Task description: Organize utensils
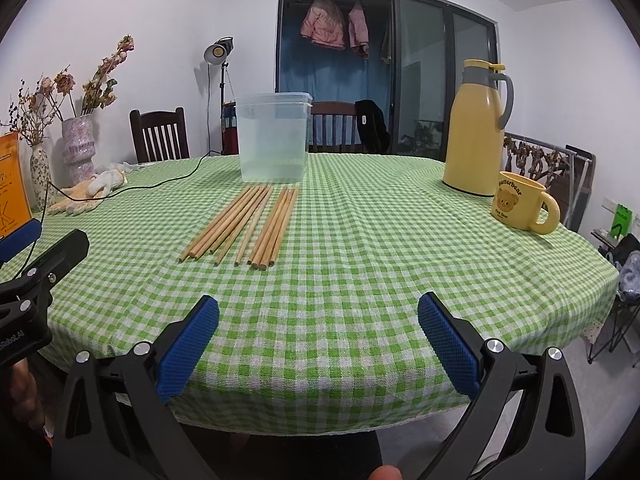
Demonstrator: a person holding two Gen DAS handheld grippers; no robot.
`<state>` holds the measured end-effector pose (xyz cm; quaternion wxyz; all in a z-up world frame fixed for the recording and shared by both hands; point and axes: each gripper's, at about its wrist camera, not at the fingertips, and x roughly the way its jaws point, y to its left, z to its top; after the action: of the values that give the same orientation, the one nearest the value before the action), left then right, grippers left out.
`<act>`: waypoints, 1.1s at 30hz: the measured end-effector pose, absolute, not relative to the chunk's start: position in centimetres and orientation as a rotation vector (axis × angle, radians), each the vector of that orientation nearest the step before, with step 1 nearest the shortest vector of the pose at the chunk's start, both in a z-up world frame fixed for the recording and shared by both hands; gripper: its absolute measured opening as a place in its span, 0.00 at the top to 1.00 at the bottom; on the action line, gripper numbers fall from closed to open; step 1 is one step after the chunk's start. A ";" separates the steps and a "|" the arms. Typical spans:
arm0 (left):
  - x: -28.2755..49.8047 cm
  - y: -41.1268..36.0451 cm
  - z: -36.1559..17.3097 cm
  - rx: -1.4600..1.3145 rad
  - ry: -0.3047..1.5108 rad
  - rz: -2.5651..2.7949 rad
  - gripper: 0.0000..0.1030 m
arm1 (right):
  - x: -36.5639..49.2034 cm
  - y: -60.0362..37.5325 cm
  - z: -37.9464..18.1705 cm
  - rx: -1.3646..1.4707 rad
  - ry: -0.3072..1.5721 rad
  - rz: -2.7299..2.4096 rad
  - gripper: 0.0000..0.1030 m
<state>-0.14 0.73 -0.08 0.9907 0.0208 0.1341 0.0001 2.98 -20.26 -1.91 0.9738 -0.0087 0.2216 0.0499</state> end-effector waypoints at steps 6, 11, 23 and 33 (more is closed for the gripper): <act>-0.1 0.7 -0.2 0.042 0.271 -0.001 0.07 | 3.0 -20.4 -1.9 -0.018 0.446 0.103 0.07; 0.2 0.7 -0.2 0.043 0.277 0.002 0.07 | 3.2 -20.4 -1.8 -0.022 0.450 0.102 0.07; 4.4 2.2 -0.9 0.017 0.397 -0.005 0.07 | 6.4 -20.7 -2.9 0.032 0.551 0.101 0.07; 11.9 3.8 3.6 -0.058 0.491 -0.001 0.07 | 14.0 -21.6 0.6 0.126 0.651 0.114 0.07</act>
<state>11.85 3.76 3.64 0.9697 -0.0286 0.2428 -0.0005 13.96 -21.63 0.56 0.9439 0.0620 0.3196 0.0557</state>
